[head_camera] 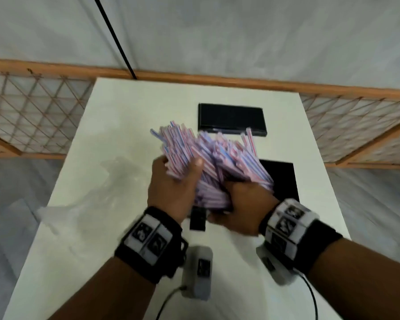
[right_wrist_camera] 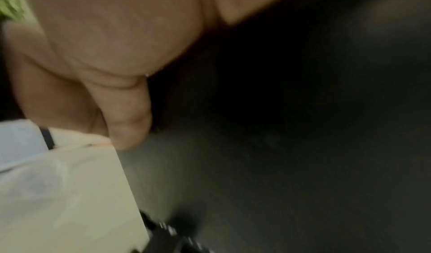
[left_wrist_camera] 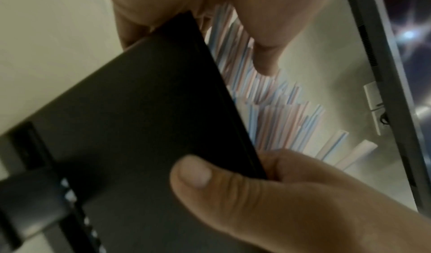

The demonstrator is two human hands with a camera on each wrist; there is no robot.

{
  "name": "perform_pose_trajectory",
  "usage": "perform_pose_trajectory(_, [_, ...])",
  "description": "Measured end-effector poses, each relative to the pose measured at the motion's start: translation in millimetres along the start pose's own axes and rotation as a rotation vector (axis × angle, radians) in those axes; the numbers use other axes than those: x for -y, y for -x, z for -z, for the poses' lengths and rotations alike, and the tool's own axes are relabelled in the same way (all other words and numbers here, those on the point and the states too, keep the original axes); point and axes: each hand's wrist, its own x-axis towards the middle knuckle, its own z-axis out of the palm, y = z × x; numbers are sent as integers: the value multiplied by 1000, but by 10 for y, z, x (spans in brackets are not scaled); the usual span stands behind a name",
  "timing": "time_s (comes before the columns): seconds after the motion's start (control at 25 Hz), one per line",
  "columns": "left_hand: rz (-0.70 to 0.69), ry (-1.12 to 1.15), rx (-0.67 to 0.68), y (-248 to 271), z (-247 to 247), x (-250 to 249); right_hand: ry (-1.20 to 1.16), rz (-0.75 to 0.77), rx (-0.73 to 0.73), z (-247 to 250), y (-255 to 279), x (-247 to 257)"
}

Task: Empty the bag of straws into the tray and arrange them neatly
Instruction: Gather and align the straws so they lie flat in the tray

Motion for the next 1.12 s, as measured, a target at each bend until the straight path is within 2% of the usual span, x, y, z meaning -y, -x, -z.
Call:
perform_pose_trajectory(0.08, [-1,156,-19,-90,-1,-161,-33,39,-96,154,-43,44])
perform_pose_trajectory(0.16, [79,249,-8,-82,-88,-71,-83,60,-166,73,2,-6])
perform_pose_trajectory(0.24, [72,186,-22,-175,-116,10,-76,32,-206,13,-23,-23])
perform_pose_trajectory(0.4, [6,-55,21,-104,-209,-38,-62,-7,-173,4,30,0])
perform_pose_trajectory(0.56, [-100,-175,-29,-152,-198,-99,21,59,-182,79,0,30])
perform_pose_trajectory(0.68, [-144,-218,-83,-303,-269,109,-32,23,-259,-24,-84,-43])
perform_pose_trajectory(0.88, [-130,-107,-97,-184,-278,32,-9,-24,-150,-28,-90,-12])
perform_pose_trajectory(1.12, [-80,-98,-127,-224,-285,50,-44,-15,-109,-42,-128,1])
